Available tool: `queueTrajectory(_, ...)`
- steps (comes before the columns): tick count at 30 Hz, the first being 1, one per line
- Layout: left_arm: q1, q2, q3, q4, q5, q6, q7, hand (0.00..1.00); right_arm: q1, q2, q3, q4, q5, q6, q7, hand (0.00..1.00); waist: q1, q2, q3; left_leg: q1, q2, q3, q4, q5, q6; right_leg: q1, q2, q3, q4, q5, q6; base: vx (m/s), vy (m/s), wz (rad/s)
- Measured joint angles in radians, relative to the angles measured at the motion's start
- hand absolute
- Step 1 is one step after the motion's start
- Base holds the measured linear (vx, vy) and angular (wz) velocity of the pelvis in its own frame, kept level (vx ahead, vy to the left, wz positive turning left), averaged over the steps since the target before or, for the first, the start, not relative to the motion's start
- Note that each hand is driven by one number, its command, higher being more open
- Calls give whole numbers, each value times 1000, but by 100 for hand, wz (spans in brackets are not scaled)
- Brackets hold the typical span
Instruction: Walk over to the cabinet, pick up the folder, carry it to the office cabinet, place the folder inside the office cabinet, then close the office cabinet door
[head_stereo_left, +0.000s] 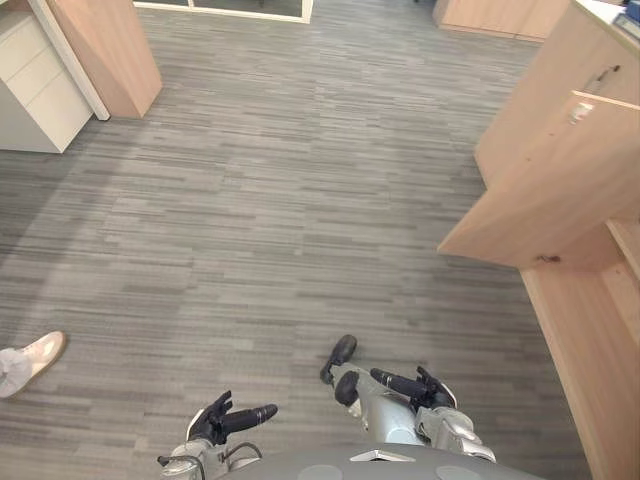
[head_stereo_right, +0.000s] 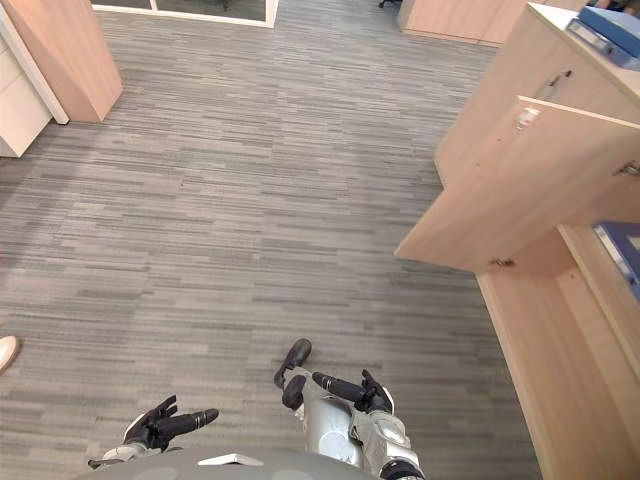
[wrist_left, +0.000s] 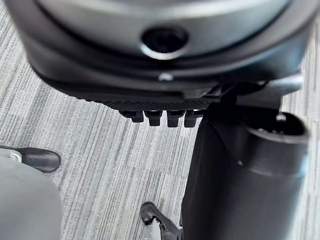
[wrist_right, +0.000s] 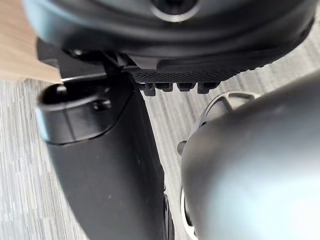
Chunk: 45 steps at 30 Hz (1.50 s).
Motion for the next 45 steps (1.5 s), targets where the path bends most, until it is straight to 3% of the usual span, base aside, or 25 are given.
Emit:
queueTrajectory(1, -7, -29, 41, 4, 30, 12, -3, 100, 7, -1, -30, -8, -9, 9, 10, 100, 5, 23, -22, -15, 37, -4, 58, 0, -1, 6, 16, -26, 28, 27, -48, 698, -180, 20)
queueTrajectory(2, -5, -47, 65, 8, 42, 15, -5, 100, 12, -3, -42, -23, -14, 12, 15, 100, 8, 44, -28, -23, 58, -2, 95, 0, -3, 15, 31, -39, 31, 31, -63, 724, -200, -12)
queueTrajectory(3, 8, -83, 117, 18, 63, 19, -12, 100, 17, -3, -67, -50, -14, 13, 18, 100, 7, 92, -31, -44, 102, 11, 206, 6, -23, 51, 90, -47, 28, 8, -109, 673, -158, -39)
queueTrajectory(5, 6, -98, 164, 19, 67, 35, -28, 100, 15, 9, -64, -78, -11, 13, 10, 100, 4, 107, -30, -139, 128, 18, 497, 128, -106, 121, 157, -11, 1, -45, -98, 610, -189, -54)
queueTrajectory(6, 4, -101, 181, 12, 71, 35, -29, 100, 15, 21, -60, -89, -10, 13, 10, 100, 1, 111, -31, -222, 155, 11, 725, 165, -145, 183, 193, 12, -28, -69, -87, 515, -174, -52)
queueTrajectory(8, 5, -107, 204, -8, 68, 29, -33, 100, 14, 35, -47, -88, -11, 12, 7, 100, 10, 109, -31, -309, 177, 15, 951, 212, -214, 269, 228, 61, -48, -101, -79, 531, -118, -65)
queueTrajectory(9, 9, -104, 204, -25, 61, 23, -31, 100, 13, 42, -18, -85, -11, 12, 5, 100, 19, 107, -32, -380, 210, 41, 1087, 224, -209, 334, 249, 105, -69, -123, -71, 525, -69, -94)
queueTrajectory(11, 11, -96, 202, -42, 47, 13, -22, 100, -7, 59, 10, -64, -13, 10, 3, 100, 38, 98, -33, -494, 297, 122, 1185, 199, -152, 422, 268, 187, -121, -132, -57, 420, -62, -114)
queueTrajectory(12, 11, -87, 200, -54, 25, 10, -18, 100, -13, 73, 19, -46, -14, 9, 1, 100, 48, 85, -30, -573, 333, 162, 1176, 166, -103, 472, 269, 242, -160, -127, -40, 94, -109, -127)
queueTrajectory(13, 11, -88, 199, -63, 10, 10, -12, 100, -24, 76, 19, -21, -15, 10, 0, 100, 62, 83, -27, -637, 357, 174, 1106, 132, -90, 516, 266, 296, -192, -115, -12, -36, -128, -120)
queueTrajectory(17, 15, -88, 187, -63, -27, -6, 20, 100, -21, 67, 18, 12, -13, 11, -13, 100, 67, 73, -20, -713, 313, 97, 649, 79, -109, 586, 209, 458, -213, -140, 40, 26, 46, -126)
queueTrajectory(20, 20, -89, 183, -57, -26, -19, 41, 100, -4, 62, 17, -5, -13, -3, -19, 100, 65, 65, -16, -690, 275, -97, 250, 134, -165, 610, 147, 618, -198, -186, 100, 352, 369, -143)
queueTrajectory(22, 26, -92, 185, -57, -37, -29, 46, 100, 8, 61, 17, -10, -16, -9, -22, 100, 65, 67, -17, -674, 275, -231, 145, 164, -206, 599, 119, 720, -144, -244, 142, 261, 507, -184)
queueTrajectory(23, 42, -110, 197, -50, -59, -37, 53, 100, 11, 58, 22, -17, -19, -11, -26, 100, 78, 85, -32, -650, 263, -343, 172, 172, -295, 574, 104, 833, -77, -319, 182, 148, 496, -184)
queueTrajectory(24, 40, -107, 210, -42, -71, -36, 54, 100, 12, 65, 30, -13, -21, -10, -28, 100, 83, 76, -32, -654, 218, -362, 249, 198, -289, 562, 85, 884, -52, -343, 190, 272, 646, -230)
queueTrajectory(25, 52, -104, 241, -41, -81, -37, 59, 100, 12, 75, 46, 5, -34, -8, -25, 100, 100, 36, -54, -658, 136, -397, 363, 120, -271, 529, 50, 966, -23, -361, 179, 356, 610, -189)
queueTrajectory(26, 57, -98, 275, -37, -87, -37, 63, 100, 15, 90, 78, 11, -59, -3, -15, 100, 92, 4, -74, -662, 51, -437, 475, 24, -219, 489, 24, 1039, 23, -352, 191, 416, 694, -191)
queueTrajectory(28, 46, -89, 278, -33, -74, -34, 61, 100, 9, 92, 111, 19, -97, 2, 2, 100, 80, -11, -78, -668, 20, -353, 578, -17, -169, 466, -8, 1120, 52, -308, 228, 288, 531, -138)
queueTrajectory(30, 52, -94, 272, -31, -21, -33, 62, 100, -16, 92, 148, 47, -98, 8, 12, 100, 83, 5, -112, -661, 3, -291, 595, -34, -133, 400, -52, 1196, 3, -179, 226, 177, 408, -199)
queueTrajectory(32, 61, -87, 249, -33, 37, -33, 66, 100, -38, 92, 203, 49, -102, 8, 20, 100, 63, 17, -123, -652, 31, -194, 535, -18, -89, 340, -29, 1232, 100, -173, 244, 178, 263, -161)
queueTrajectory(35, 48, -68, 172, -48, 89, -33, 66, 100, -20, 83, 242, 39, -170, 10, 41, 100, 60, 26, -126, -578, 31, -5, 415, 24, -17, 231, 5, 1112, 356, -178, 222, 288, 66, -166)
queueTrajectory(37, 39, -48, 92, -48, 127, -33, 67, 100, -33, 70, 249, 32, -187, 7, 39, 100, 53, 35, -126, -527, 29, 132, 355, 40, 26, 174, -68, 766, 520, -213, 106, 296, -191, -161)
queueTrajectory(40, 35, -47, 49, -42, 151, -33, 65, 100, -49, 36, 250, 53, -215, 10, 37, 100, 56, 56, -131, -468, 33, 262, 293, 49, 50, 211, -173, 363, 531, -231, 44, 159, -275, -165)
queueTrajectory(42, 36, -51, 6, -30, 153, -33, 51, 100, -53, 2, 250, 52, -212, 9, 29, 100, 55, 84, -136, -444, 50, 315, 213, 83, 50, 212, -165, 289, 442, -208, 80, -31, -74, -148)
queueTrajectory(45, 26, -44, -19, -28, 153, -33, 41, 100, -86, -23, 246, 52, -204, 13, 10, 100, 54, 94, -92, -370, 90, 438, 88, 124, 29, 201, -149, 192, 347, -223, 138, -93, -84, -155)
